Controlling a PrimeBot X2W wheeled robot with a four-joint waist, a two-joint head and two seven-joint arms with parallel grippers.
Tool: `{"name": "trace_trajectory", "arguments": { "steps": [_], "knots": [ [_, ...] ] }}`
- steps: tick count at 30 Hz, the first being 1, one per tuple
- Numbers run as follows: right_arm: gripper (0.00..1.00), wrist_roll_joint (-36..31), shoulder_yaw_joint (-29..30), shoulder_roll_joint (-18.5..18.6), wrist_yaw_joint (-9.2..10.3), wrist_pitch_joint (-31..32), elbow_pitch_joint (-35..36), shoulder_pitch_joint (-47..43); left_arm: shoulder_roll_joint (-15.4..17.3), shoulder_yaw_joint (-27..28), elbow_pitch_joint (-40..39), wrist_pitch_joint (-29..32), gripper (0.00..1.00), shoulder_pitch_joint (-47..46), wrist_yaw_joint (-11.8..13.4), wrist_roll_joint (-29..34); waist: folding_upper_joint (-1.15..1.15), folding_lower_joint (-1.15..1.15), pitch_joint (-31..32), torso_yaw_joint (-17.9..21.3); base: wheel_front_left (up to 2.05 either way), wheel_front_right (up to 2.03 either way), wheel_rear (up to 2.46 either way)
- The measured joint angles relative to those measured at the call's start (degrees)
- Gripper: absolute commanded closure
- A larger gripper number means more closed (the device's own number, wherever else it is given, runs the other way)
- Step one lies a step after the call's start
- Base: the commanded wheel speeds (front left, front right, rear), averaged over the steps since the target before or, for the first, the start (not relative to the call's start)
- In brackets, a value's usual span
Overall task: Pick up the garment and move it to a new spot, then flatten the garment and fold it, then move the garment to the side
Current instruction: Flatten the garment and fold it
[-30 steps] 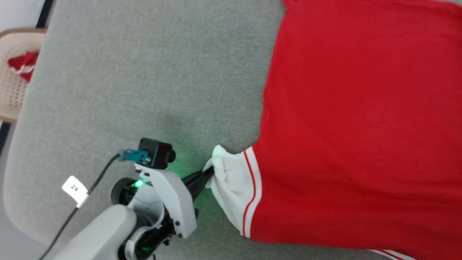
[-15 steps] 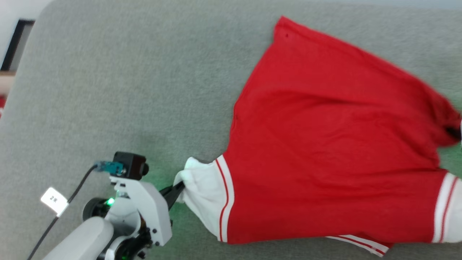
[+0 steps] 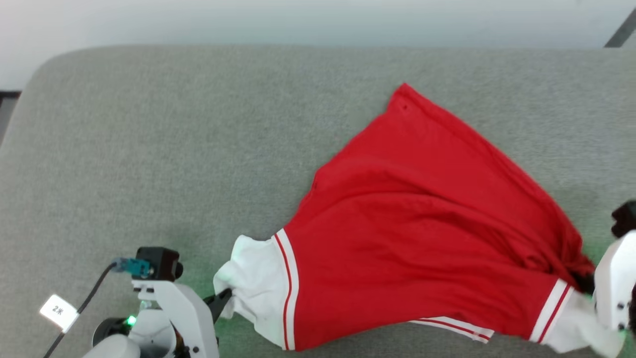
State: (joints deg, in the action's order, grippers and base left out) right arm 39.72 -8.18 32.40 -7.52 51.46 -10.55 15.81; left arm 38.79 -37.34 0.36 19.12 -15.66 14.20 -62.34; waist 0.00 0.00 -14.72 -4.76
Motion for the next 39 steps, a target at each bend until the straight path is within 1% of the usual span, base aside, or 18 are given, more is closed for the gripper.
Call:
{"name": "trace_trajectory", "arguments": {
  "steps": [7, 10, 11, 12, 13, 14, 15, 16, 17, 23, 27, 29, 34, 36, 39],
  "knots": [
    [1.00, -1.66, 0.42, -2.96, 0.00, -2.48, -0.29, -3.75, 0.54, 0.22, -0.49, -0.25, 1.00, 1.86, 0.58, -0.65, 0.00, 0.00, 2.39, 1.73, 0.00, 0.00, 0.00],
    [1.00, -2.69, -0.14, -3.22, 0.00, -4.27, -1.04, -3.77, 0.52, 0.21, -0.48, -0.49, 1.00, 1.89, 0.60, -0.73, 0.00, 0.00, 2.92, 2.05, 0.00, 0.00, 0.00],
    [0.96, -2.85, -0.24, -3.39, 0.00, -4.79, -1.47, -3.76, 0.47, 0.20, -0.43, -0.49, 1.00, 1.89, 0.59, -0.73, 0.00, 0.00, 3.02, 2.09, 0.00, 0.00, 0.00],
    [0.76, -3.18, -0.57, -3.42, -0.01, -5.24, -1.89, -3.68, 0.45, 0.20, -0.36, -0.51, 1.00, 1.89, 0.57, -0.73, 0.00, 0.00, 3.11, 2.13, 0.00, 0.00, 0.00],
    [0.71, -3.54, -0.92, -3.42, -0.01, -5.66, -2.23, -3.54, 0.44, 0.19, -0.31, -0.60, 1.00, 1.90, 0.41, -0.73, 0.00, 0.00, 3.18, 2.16, 0.00, 0.00, 0.00],
    [0.62, -3.68, -1.16, -3.43, -0.01, -5.89, -2.54, -3.44, 0.41, 0.15, -0.31, -0.77, 1.00, 1.90, 0.26, -0.73, 0.00, 0.00, 3.26, 2.19, 0.00, 0.00, 0.00],
    [0.51, -3.67, -1.36, -3.48, -0.02, -6.09, -2.89, -3.27, 0.36, 0.14, -0.27, -0.87, 1.00, 1.90, 0.15, -0.73, 0.00, 0.00, 3.32, 2.22, 0.00, 0.00, 0.00],
    [0.08, -3.68, -1.54, -3.49, -0.02, -6.10, -3.22, -3.00, 0.29, 0.14, -0.20, -1.00, 1.00, 1.90, 0.07, -0.73, 0.00, 0.00, 3.40, 2.25, 0.00, 0.00, 0.00],
    [0.00, -3.78, -1.78, -3.45, -0.02, -6.14, -3.54, -2.70, 0.23, 0.12, -0.13, -1.00, 1.00, 1.93, -0.01, -0.74, 0.00, 0.00, 3.48, 2.29, 0.00, 0.00, 0.00],
    [0.00, -3.78, -2.27, -3.34, -0.01, -4.63, -3.68, -1.22, 0.15, 0.42, -0.10, -1.79, 1.00, 2.25, -0.08, -1.14, 0.00, 0.00, 3.98, 2.76, 0.00, 0.00, 0.00],
    [0.00, -3.78, -2.02, -2.53, 0.00, -2.21, -1.29, -1.23, 0.12, 0.48, -0.11, -1.97, 1.00, 3.09, -0.08, -1.36, 0.00, 0.00, 4.50, 3.03, 0.00, 0.00, 0.00],
    [0.00, -4.03, -1.55, -1.77, 0.00, -0.75, 1.24, -1.25, 0.08, 0.46, -0.16, -2.00, 1.00, 3.16, -0.07, -1.49, 0.00, 0.00, 4.80, 3.09, 0.00, 0.00, 0.00],
    [0.00, -4.02, 0.46, -0.47, 0.00, 1.54, 10.27, -0.93, -0.11, 0.26, -0.44, -2.03, 1.00, 3.46, -0.07, -1.55, 0.00, 0.00, 5.35, 2.76, 0.00, 0.00, 0.00],
    [0.00, -4.60, 0.55, 0.34, 0.00, 1.43, 14.03, 0.10, -0.38, -0.03, -0.63, -2.00, 1.00, 3.42, -0.08, -1.49, 0.00, 0.00, 5.38, 2.31, 0.00, 0.00, 0.00],
    [0.00, -5.08, 0.21, 0.81, 0.01, -1.45, 17.57, 4.00, -0.91, -0.42, -0.80, -1.93, 1.00, 2.70, -0.44, -1.10, 0.00, 0.00, 4.95, 1.52, 0.00, 0.00, 0.00]
  ]
}}
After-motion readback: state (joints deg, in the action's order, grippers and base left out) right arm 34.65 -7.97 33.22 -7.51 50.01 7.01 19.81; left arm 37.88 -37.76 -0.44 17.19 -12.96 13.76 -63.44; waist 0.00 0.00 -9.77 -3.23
